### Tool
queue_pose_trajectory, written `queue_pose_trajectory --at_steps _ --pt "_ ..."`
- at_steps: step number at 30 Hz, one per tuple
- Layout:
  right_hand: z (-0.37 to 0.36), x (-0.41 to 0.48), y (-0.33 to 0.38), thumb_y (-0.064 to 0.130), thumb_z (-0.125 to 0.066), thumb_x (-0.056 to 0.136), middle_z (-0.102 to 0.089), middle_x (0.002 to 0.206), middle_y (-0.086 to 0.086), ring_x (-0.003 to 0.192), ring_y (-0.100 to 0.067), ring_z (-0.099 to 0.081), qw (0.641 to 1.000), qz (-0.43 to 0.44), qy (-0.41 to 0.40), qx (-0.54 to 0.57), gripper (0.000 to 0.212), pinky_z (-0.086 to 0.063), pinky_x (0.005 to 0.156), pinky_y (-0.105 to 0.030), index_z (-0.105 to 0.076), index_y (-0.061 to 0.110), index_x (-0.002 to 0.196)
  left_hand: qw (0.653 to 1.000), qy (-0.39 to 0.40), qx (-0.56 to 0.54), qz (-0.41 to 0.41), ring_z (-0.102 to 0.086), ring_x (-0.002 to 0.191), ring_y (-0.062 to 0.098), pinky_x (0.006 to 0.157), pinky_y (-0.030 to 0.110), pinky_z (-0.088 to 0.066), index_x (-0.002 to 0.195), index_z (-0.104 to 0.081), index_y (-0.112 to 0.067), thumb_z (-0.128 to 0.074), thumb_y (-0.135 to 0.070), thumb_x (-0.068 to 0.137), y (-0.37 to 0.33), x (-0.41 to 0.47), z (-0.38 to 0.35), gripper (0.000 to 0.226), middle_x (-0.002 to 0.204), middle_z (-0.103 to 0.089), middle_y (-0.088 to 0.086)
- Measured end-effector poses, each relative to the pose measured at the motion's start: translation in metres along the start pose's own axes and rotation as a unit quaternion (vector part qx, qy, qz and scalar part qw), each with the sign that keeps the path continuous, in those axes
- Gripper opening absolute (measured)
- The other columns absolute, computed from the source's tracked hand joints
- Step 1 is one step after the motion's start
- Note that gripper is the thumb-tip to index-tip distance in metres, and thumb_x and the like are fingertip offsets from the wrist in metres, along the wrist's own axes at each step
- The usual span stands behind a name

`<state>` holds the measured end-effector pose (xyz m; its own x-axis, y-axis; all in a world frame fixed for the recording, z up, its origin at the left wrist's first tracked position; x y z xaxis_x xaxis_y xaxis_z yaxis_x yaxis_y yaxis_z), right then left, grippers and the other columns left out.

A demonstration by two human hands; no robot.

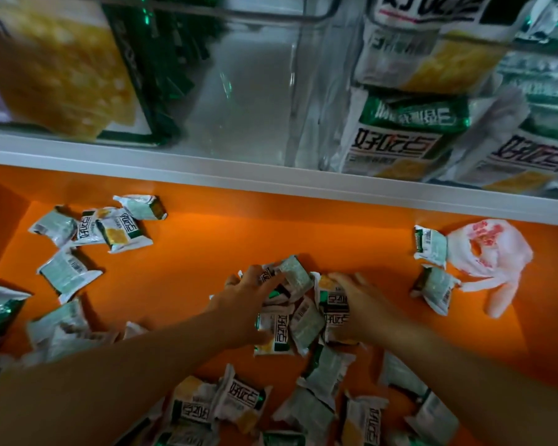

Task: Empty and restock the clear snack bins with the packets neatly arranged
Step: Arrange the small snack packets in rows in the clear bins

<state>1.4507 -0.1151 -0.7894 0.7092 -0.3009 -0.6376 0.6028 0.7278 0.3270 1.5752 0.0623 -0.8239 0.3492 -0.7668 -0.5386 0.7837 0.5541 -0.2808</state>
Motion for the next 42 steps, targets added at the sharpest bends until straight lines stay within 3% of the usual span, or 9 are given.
queue_pose_trajectory --at_steps 4,8,12,17,21,24,27,37,42 --pt "-0.001 -0.001 -0.004 0.025 -0.084 0.068 -0.049 0.128 0.001 0.105 -0.014 -0.051 0.995 0.002 -0.017 0.100 0.080 -0.045 0.074 -0.017 -0.040 0.029 0.135 1.000 0.000 -0.010 -0.008 -0.038 0.127 0.035 0.103 0.045 -0.041 0.150 -0.002 -0.038 -0.071 -0.059 0.074 -0.001 -0.005 0.001 0.105 0.147 -0.008 0.004" --pt "0.000 -0.007 -0.013 0.019 -0.081 0.074 -0.056 0.123 -0.001 0.088 -0.013 -0.063 0.962 -0.045 0.020 0.267 0.073 -0.053 0.060 -0.020 -0.043 0.028 0.135 0.997 0.001 -0.073 0.005 -0.033 0.130 0.035 0.101 0.041 -0.044 0.150 -0.011 -0.039 -0.072 -0.053 0.075 0.000 -0.015 0.000 0.098 0.151 -0.004 0.000" --pt "-0.004 -0.014 -0.015 0.018 -0.084 0.069 -0.050 0.136 -0.005 0.106 -0.024 -0.060 0.917 -0.065 0.069 0.387 0.075 -0.056 0.079 -0.035 -0.047 0.038 0.131 0.984 0.004 -0.175 0.031 -0.037 0.130 0.030 0.101 0.039 -0.045 0.148 -0.012 -0.043 -0.078 -0.052 0.070 0.005 -0.027 -0.013 0.103 0.148 -0.003 -0.007" --pt "-0.015 -0.024 0.002 0.006 -0.076 0.076 -0.063 0.108 -0.006 0.092 -0.025 -0.067 0.874 -0.056 0.118 0.468 0.083 -0.057 0.082 -0.039 -0.035 0.033 0.143 0.945 -0.010 -0.325 0.038 -0.036 0.115 0.010 0.088 0.013 -0.045 0.134 -0.013 -0.053 -0.078 -0.059 0.061 -0.013 -0.051 -0.026 0.098 0.148 -0.001 -0.014" --pt "-0.010 -0.033 0.015 -0.008 -0.064 0.083 -0.057 0.120 -0.010 0.095 -0.028 -0.065 0.861 -0.030 0.195 0.470 0.091 -0.052 0.090 -0.041 -0.021 0.041 0.147 0.935 -0.017 -0.351 0.055 -0.034 0.127 0.011 0.102 0.025 -0.043 0.128 -0.011 -0.058 -0.072 -0.066 0.055 -0.019 -0.055 -0.024 0.096 0.151 -0.004 -0.017" --pt "0.003 -0.033 0.017 0.000 -0.066 0.085 -0.022 0.155 -0.005 0.125 -0.025 -0.049 0.921 0.022 0.198 0.335 0.095 -0.048 0.098 -0.036 -0.008 0.043 0.148 0.933 -0.016 -0.356 0.047 -0.029 0.136 0.013 0.104 0.025 -0.040 0.131 -0.013 -0.056 -0.077 -0.057 0.064 -0.018 -0.054 -0.022 0.092 0.152 -0.005 -0.017" --pt "0.006 -0.024 0.012 0.020 -0.074 0.079 -0.019 0.156 0.003 0.139 -0.022 -0.029 0.946 0.027 0.148 0.287 0.098 -0.039 0.101 -0.029 -0.009 0.042 0.148 0.933 -0.004 -0.358 0.038 -0.031 0.136 0.013 0.103 0.028 -0.044 0.143 -0.018 -0.047 -0.073 -0.061 0.062 -0.017 -0.053 -0.020 0.099 0.152 -0.005 -0.019" --pt "-0.021 -0.015 0.018 0.021 -0.077 0.077 -0.024 0.155 -0.002 0.139 -0.026 -0.029 0.913 -0.039 0.155 0.376 0.095 -0.039 0.107 -0.043 -0.016 0.045 0.146 0.925 -0.027 -0.377 0.045 -0.029 0.133 0.006 0.104 0.023 -0.037 0.144 -0.025 -0.042 -0.079 -0.052 0.067 -0.022 -0.053 -0.028 0.094 0.152 -0.014 -0.016" --pt "-0.023 -0.020 0.025 0.019 -0.077 0.077 -0.028 0.149 -0.002 0.133 -0.030 -0.036 0.890 -0.063 0.145 0.428 0.089 -0.049 0.095 -0.050 -0.023 0.044 0.142 0.921 -0.033 -0.385 0.042 -0.029 0.125 0.000 0.100 0.018 -0.034 0.138 -0.024 -0.047 -0.078 -0.053 0.066 -0.022 -0.055 -0.027 0.090 0.150 -0.016 -0.016"
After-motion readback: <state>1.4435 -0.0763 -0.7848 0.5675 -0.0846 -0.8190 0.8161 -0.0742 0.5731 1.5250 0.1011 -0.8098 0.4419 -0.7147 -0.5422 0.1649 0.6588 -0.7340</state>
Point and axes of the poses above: each hand's wrist, its own x-axis towards the middle knuckle, its own z-axis out of the back of the hand, y = z × x, the point moved 3 cm from there along x, towards the middle knuckle
